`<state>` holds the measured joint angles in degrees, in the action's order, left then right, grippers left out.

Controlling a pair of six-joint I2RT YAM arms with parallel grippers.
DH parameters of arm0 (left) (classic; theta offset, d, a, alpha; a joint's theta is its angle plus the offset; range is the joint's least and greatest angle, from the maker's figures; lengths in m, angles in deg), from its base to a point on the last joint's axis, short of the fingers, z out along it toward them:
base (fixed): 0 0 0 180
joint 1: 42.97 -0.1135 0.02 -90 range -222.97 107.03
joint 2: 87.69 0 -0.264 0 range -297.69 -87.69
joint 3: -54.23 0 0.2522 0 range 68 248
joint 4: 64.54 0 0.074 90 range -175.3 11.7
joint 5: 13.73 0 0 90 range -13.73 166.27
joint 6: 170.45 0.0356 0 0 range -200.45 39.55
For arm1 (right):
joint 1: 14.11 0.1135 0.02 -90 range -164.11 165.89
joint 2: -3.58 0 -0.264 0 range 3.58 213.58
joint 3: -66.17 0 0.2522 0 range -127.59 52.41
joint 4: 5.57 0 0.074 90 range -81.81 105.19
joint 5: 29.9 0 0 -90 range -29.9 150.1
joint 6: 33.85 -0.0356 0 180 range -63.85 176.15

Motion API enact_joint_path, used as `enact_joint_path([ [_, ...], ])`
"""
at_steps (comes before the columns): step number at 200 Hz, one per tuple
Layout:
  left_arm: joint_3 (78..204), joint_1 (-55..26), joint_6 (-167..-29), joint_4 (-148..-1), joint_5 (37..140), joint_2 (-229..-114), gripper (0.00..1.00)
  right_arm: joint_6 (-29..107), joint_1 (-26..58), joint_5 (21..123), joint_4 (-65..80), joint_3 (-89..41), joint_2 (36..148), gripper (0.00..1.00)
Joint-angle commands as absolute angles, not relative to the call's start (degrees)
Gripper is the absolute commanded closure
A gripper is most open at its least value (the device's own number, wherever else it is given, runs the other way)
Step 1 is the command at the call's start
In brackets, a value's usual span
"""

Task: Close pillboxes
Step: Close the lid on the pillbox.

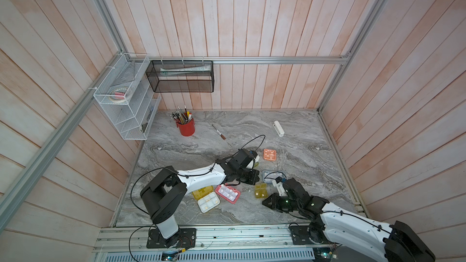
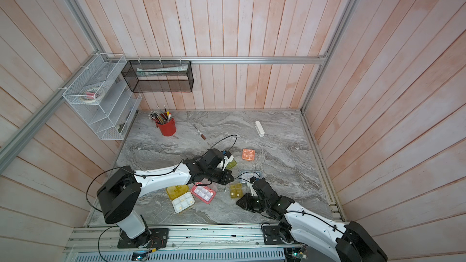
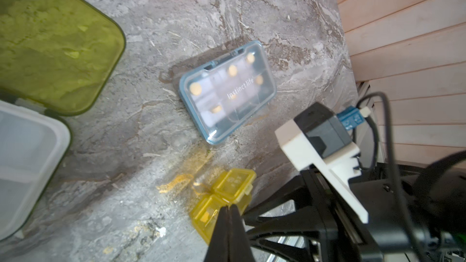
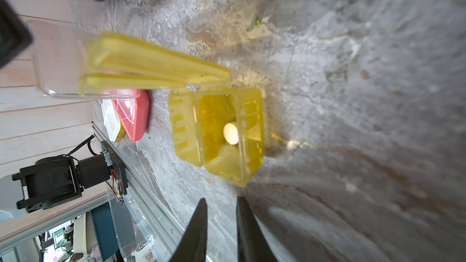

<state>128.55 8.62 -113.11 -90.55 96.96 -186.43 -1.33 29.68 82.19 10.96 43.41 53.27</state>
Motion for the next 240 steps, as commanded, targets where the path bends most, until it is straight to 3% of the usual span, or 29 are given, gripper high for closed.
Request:
enact_joint_path([
  [1,129.16,8.27,-112.09,-89.3,97.1,-188.76,0.97,-1.77,30.08,80.95,11.03,42.56,52.81,0.77],
  [240,127.06,11.26,-111.48,-93.65,96.75,-185.97,0.98,-2.12,30.06,80.61,9.51,42.83,55.02,0.77],
])
